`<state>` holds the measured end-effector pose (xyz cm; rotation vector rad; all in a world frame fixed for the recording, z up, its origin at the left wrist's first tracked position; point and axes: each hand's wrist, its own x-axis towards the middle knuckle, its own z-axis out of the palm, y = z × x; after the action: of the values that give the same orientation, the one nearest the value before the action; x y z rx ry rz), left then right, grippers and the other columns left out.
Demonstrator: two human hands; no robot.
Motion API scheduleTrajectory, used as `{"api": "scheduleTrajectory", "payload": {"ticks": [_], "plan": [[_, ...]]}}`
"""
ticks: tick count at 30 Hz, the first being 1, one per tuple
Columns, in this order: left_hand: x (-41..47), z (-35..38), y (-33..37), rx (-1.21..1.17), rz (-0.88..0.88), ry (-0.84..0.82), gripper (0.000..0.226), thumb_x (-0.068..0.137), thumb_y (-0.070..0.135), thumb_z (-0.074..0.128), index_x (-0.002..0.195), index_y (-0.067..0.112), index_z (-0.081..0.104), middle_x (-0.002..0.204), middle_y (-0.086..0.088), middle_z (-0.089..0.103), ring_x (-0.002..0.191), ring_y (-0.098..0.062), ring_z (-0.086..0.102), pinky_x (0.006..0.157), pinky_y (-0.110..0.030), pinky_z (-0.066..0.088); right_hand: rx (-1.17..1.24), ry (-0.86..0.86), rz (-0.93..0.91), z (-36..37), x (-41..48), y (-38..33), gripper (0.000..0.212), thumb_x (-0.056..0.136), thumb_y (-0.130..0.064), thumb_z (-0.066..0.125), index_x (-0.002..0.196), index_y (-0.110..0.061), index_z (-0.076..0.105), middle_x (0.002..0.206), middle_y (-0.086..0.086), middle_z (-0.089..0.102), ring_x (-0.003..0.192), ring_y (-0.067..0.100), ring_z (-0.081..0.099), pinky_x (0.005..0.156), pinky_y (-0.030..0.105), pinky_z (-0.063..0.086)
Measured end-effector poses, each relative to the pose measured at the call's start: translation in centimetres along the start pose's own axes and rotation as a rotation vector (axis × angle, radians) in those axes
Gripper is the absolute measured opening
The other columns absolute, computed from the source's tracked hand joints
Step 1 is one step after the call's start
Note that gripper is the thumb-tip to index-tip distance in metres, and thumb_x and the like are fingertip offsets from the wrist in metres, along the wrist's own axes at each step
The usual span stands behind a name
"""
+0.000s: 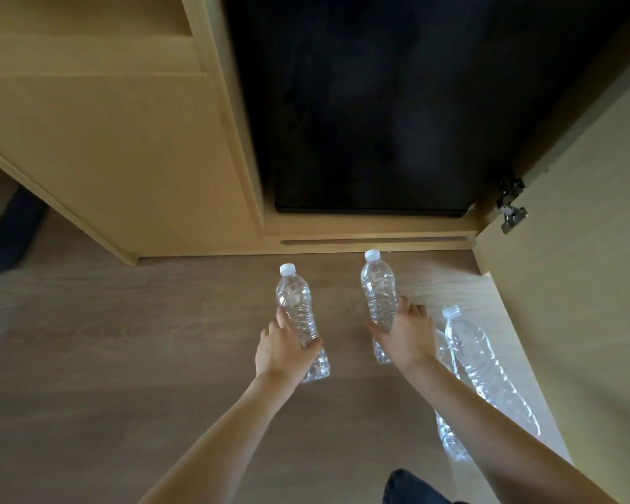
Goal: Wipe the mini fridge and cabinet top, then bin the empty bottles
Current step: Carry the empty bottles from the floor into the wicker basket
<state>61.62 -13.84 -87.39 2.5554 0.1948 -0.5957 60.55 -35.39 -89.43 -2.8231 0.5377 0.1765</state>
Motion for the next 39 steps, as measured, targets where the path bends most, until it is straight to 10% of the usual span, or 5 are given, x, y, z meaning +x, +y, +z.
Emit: {"api": "scheduleTrajectory", "payload": {"ticks": [9, 17, 25, 31, 39], "plan": [[0.5, 1.1, 0.8, -0.229, -0.112, 0.008, 0.047, 0.078, 0.037, 0.068, 0.109, 0.009, 0.045, 0.103, -0.004, 0.056, 0.086, -0.025, 0.059, 0.067, -0.034, 0.045, 0.052, 0.04, -0.075, 0.8, -0.8, 0.3, 0.064, 0.069, -0.045, 0.081, 0.109, -0.001, 0.057, 0.1, 0.015, 0.066, 0.103, 0.033, 0.054, 0.085, 0.038, 0.046], [-4.1, -4.8, 3.4, -0.508, -0.107, 0.05, 0.02, 0.075, 0.032, 0.077, 0.086, 0.021, 0.065, 0.09, 0.0, 0.068, 0.096, -0.024, 0.062, 0.081, -0.04, 0.052, 0.498, 0.057, 0.028, -5.8, -4.8, -1.9, 0.058, 0.073, -0.029, 0.082, 0.112, -0.009, 0.045, 0.106, 0.001, 0.044, 0.082, 0.019, 0.051, 0.063, 0.026, 0.038], [-17.0, -22.8, 10.3, -0.686, -0.075, 0.035, 0.031, 0.07, 0.035, 0.08, 0.082, 0.057, 0.061, 0.099, 0.009, 0.068, 0.099, -0.013, 0.065, 0.088, -0.035, 0.051, 0.716, 0.06, 0.063, -25.5, -12.4, -8.5, 0.054, 0.073, -0.028, 0.078, 0.112, -0.026, 0.041, 0.11, -0.006, 0.044, 0.091, 0.007, 0.054, 0.069, 0.02, 0.04], [-29.6, -39.4, 18.0, -0.743, -0.047, 0.034, 0.04, 0.077, 0.027, 0.083, 0.101, 0.044, 0.056, 0.108, 0.013, 0.062, 0.095, 0.004, 0.062, 0.078, -0.011, 0.044, 0.735, 0.026, 0.094, -46.2, -19.5, -14.4, 0.052, 0.077, -0.034, 0.078, 0.112, -0.026, 0.04, 0.107, -0.008, 0.046, 0.097, 0.015, 0.056, 0.078, 0.037, 0.049], [-47.4, -57.1, 28.2, -0.72, 0.073, 0.086, 0.049, 0.076, 0.03, 0.081, 0.113, 0.048, 0.054, 0.116, 0.019, 0.058, 0.106, 0.012, 0.053, 0.085, -0.01, 0.043, 0.779, 0.148, -0.018, -71.1, -29.1, -17.8, 0.054, 0.076, -0.033, 0.081, 0.107, -0.037, 0.037, 0.106, -0.022, 0.04, 0.102, -0.013, 0.043, 0.074, 0.021, 0.041]]}}
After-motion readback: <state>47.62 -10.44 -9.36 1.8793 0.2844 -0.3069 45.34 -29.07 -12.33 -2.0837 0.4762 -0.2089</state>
